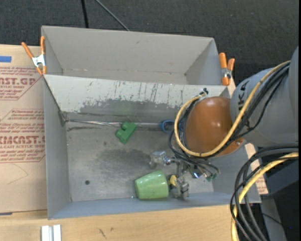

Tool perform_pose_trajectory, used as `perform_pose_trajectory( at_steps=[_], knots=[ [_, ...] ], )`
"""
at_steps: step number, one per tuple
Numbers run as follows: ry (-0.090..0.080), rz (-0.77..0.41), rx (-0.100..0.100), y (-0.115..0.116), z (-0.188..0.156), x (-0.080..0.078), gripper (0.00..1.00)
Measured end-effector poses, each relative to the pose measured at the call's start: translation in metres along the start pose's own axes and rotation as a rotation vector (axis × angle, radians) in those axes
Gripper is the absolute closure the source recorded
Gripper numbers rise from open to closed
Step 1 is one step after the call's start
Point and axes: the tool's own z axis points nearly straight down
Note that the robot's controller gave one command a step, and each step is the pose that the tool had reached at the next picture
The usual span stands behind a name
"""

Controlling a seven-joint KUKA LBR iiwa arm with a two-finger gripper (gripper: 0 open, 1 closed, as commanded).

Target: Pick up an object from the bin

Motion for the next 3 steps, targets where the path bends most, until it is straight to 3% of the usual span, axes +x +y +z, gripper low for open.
perform_pose_trajectory(
  at_steps=[1,2,3],
  knots=[
    [-0.004,-0.039,0.002,0.026,0.008,-0.015,0.00],
    [-0.003,-0.035,0.001,0.025,0.008,-0.014,1.00],
    [-0.002,-0.008,0.002,0.022,-0.084,-0.021,1.00]
  ],
)
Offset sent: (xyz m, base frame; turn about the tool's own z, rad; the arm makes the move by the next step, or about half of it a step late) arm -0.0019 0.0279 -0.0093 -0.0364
